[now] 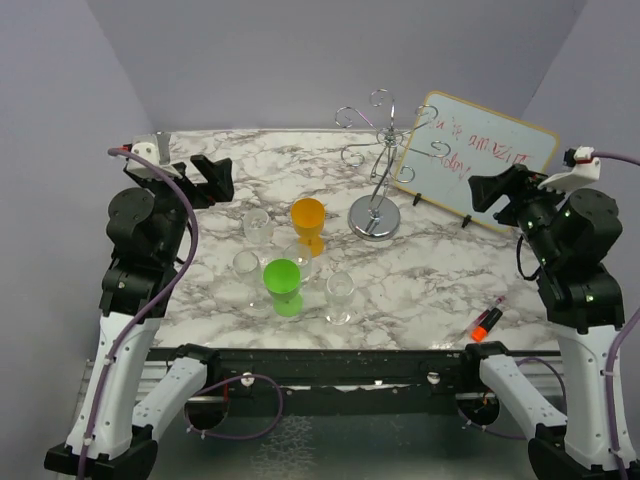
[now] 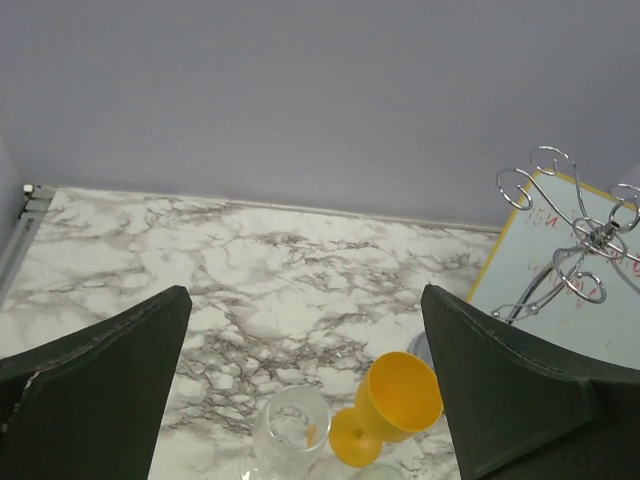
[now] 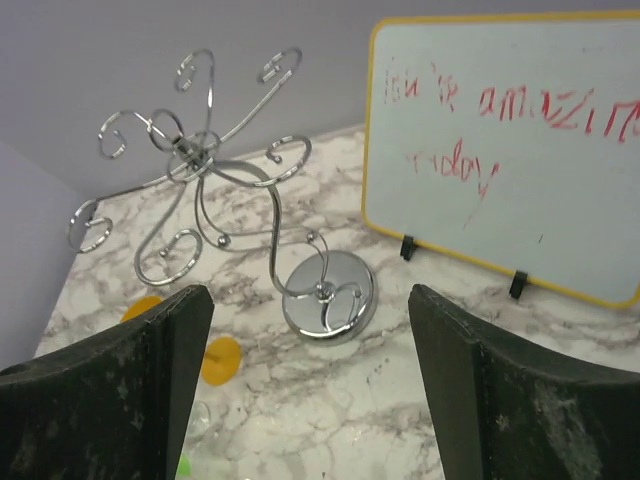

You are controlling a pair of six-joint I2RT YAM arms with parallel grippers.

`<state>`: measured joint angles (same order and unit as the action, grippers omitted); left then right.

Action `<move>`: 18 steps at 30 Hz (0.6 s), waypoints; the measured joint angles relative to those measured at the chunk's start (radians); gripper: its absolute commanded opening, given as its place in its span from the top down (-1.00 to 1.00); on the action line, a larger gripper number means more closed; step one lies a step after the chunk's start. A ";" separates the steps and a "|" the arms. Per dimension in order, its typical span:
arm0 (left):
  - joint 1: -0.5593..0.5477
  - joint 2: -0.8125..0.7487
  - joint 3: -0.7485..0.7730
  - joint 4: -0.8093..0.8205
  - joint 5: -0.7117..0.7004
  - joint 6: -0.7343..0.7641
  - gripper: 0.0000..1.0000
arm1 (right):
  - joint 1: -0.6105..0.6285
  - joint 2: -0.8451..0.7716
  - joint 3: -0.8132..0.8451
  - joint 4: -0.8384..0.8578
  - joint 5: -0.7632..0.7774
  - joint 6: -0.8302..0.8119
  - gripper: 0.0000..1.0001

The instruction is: Place the wine glass upside down on the wine glass rack

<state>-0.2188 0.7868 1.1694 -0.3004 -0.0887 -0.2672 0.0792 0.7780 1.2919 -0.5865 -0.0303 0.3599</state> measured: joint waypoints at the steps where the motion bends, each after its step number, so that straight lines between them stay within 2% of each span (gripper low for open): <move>1: 0.000 0.006 -0.005 0.001 0.010 -0.003 -0.98 | 0.000 -0.008 -0.026 -0.006 0.000 0.007 -0.76; 7: 0.000 0.016 -0.045 0.010 0.074 -0.030 -0.98 | -0.001 -0.032 -0.139 -0.030 -0.002 0.051 -0.78; 13: 0.000 0.014 -0.071 0.025 0.248 -0.028 -0.98 | -0.001 -0.031 -0.240 -0.048 -0.016 0.094 -0.76; 15: 0.000 0.020 -0.072 0.026 0.319 -0.024 -0.98 | -0.001 -0.032 -0.278 -0.051 -0.024 0.108 -0.72; 18: 0.000 0.060 -0.072 0.038 0.452 -0.026 -0.98 | -0.001 -0.032 -0.340 -0.053 -0.049 0.135 -0.55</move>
<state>-0.2192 0.8463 1.0973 -0.2626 0.3637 -0.2928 0.0784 0.7456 0.9520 -0.6392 -0.0795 0.4950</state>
